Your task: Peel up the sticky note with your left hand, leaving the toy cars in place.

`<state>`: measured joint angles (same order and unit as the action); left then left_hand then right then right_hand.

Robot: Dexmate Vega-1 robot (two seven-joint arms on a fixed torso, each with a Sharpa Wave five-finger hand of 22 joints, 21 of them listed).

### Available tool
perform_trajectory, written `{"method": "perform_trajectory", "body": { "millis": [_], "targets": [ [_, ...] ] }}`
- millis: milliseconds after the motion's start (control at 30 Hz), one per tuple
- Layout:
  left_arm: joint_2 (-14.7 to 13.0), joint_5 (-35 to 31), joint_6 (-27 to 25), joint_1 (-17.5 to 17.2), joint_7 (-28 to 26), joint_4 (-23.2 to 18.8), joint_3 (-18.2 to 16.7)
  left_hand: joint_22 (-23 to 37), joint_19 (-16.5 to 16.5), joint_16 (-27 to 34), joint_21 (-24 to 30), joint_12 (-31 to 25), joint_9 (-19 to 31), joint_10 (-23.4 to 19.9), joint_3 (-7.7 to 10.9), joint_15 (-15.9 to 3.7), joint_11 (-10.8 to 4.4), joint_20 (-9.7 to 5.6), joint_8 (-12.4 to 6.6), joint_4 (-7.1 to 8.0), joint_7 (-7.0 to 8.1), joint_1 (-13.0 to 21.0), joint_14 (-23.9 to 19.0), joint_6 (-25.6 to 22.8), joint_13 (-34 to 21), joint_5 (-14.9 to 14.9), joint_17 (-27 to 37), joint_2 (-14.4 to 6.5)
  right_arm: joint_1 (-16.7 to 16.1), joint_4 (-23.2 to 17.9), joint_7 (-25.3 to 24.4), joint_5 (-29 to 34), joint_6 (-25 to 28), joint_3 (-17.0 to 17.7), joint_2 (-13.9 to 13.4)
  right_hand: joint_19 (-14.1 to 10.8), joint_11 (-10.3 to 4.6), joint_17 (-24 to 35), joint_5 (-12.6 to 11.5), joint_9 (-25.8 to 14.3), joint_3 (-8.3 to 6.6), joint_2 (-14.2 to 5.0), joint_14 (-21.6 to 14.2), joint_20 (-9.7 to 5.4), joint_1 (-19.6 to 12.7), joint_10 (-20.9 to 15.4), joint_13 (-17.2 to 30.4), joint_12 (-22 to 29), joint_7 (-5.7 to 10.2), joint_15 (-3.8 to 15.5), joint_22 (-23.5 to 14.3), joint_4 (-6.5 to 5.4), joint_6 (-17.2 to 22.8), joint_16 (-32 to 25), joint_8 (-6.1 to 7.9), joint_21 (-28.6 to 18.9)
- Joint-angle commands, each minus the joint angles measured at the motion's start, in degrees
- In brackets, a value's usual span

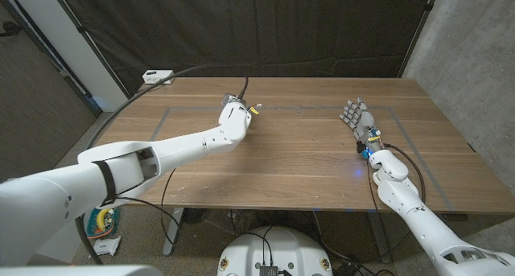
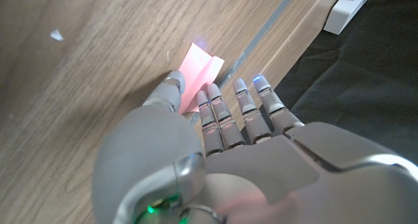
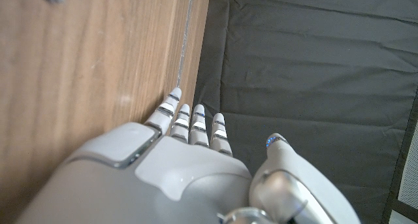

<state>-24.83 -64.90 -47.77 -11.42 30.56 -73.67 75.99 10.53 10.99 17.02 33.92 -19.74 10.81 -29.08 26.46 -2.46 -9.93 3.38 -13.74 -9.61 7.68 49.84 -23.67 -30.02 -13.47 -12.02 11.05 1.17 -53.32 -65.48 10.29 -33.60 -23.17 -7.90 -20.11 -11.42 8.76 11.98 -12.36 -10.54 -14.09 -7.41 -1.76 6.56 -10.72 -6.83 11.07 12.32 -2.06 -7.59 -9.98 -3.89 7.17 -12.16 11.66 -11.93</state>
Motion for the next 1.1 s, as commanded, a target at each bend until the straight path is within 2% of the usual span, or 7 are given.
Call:
{"method": "perform_trajectory", "body": {
  "millis": [33,133,200,333,567,800,1100],
  "targets": [
    [1.25,-2.3,-1.49,-0.79,-1.47,3.4,1.11,0.2,0.85,0.39,0.39,-0.29,0.08,-0.42,-0.25,-6.95,-0.21,-0.06,0.19,-0.03,0.02,0.64,-0.74,-0.18,-0.32,-0.02,0.19,0.18,-0.49,-1.07,-0.89,0.12,0.34,0.05,-0.27,-0.49,0.33,0.2,-0.02,-0.07,-0.22,0.59,-0.45,0.25,0.05,-0.47,0.19,0.14,0.08,-0.14,-0.32,0.02,0.58,-0.34,-0.07,0.04],
    [1.72,-3.2,-2.54,-1.13,-3.13,4.73,1.56,0.21,1.44,0.79,0.54,-0.33,0.08,-0.91,-0.59,-6.96,-0.15,-0.42,0.76,0.13,-0.04,1.07,-1.71,0.84,-0.41,0.1,0.25,-0.08,-0.39,-1.21,-0.98,0.15,0.75,-0.05,-0.4,-0.46,0.31,0.2,-0.01,-0.07,-0.23,0.6,-0.45,0.29,0.06,-0.52,0.19,0.14,0.09,-0.14,-0.32,0.01,0.61,-0.33,-0.07,0.05],
    [1.76,-3.1,-3.14,-1.72,-5.24,4.99,1.2,0.25,2.49,1.4,0.85,-0.46,0.06,-1.92,-0.91,-7.28,-0.36,-0.9,1.62,0.13,2.38,2.27,-3.21,2.44,-0.53,0.27,0.31,-0.73,-0.17,-1.11,-0.97,0.21,0.85,-0.13,-0.4,-0.46,0.32,0.2,0.0,-0.07,-0.24,0.61,-0.46,0.27,0.07,-0.59,0.2,0.15,0.09,-0.17,-0.32,0.01,0.83,-0.32,-0.01,0.06],
    [2.0,-3.09,-4.36,-2.69,-9.61,5.75,0.74,0.32,4.46,2.95,1.56,-1.21,0.03,-5.81,-1.6,-8.35,-0.76,-1.64,1.4,-0.04,4.34,5.09,-7.16,1.2,-0.36,0.82,0.32,-1.44,0.28,-0.9,-0.91,0.37,1.06,-0.34,-0.39,-0.47,0.38,0.19,0.0,-0.07,-0.25,0.62,-0.47,0.28,0.08,-0.67,0.2,0.15,0.11,-0.19,-0.32,0.01,0.94,-0.31,0.01,0.06],
    [1.77,-2.88,-4.85,-3.46,-14.49,6.15,0.71,0.43,6.35,4.52,2.58,-2.95,0.48,-13.08,-2.54,-10.36,-1.73,-2.75,-2.77,0.09,3.17,9.01,-11.68,-11.26,-1.18,1.3,0.63,-3.86,0.55,-0.98,-1.06,0.6,1.47,-0.59,-0.42,-0.44,0.4,0.19,0.02,-0.07,-0.27,0.64,-0.45,0.32,0.11,-0.76,0.2,0.13,0.01,-0.2,-0.32,0.0,1.0,-0.26,-0.03,0.08],
    [1.56,-1.82,-5.53,-5.44,-24.73,6.17,-1.05,0.58,7.33,5.81,3.87,-9.11,1.6,-24.3,-2.7,-10.68,-2.06,-2.84,-10.32,-0.46,0.16,16.76,-16.47,-27.12,-5.74,1.54,1.94,-7.97,0.2,-1.92,-1.53,0.76,1.84,-0.71,-0.56,-0.46,0.4,0.18,0.02,-0.07,-0.3,0.66,-0.5,0.33,0.11,-0.79,0.2,0.1,-0.02,-0.27,-0.32,0.0,0.99,-0.25,-0.08,0.09],
    [2.23,-2.85,-7.6,-5.82,-30.14,7.81,-0.44,0.62,7.78,5.78,4.39,-11.15,1.69,-26.23,-2.71,-10.72,-1.85,-3.1,-11.86,-0.41,-0.09,18.27,-18.1,-29.45,-7.67,1.38,2.27,-8.02,-0.65,-3.43,-2.28,0.86,2.11,-0.8,-0.8,-0.46,0.42,0.17,0.04,-0.07,-0.33,0.66,-0.5,0.31,0.14,-0.81,0.2,0.04,0.01,-0.23,-0.32,-0.01,0.97,-0.22,-0.16,0.1]
  ]
}}
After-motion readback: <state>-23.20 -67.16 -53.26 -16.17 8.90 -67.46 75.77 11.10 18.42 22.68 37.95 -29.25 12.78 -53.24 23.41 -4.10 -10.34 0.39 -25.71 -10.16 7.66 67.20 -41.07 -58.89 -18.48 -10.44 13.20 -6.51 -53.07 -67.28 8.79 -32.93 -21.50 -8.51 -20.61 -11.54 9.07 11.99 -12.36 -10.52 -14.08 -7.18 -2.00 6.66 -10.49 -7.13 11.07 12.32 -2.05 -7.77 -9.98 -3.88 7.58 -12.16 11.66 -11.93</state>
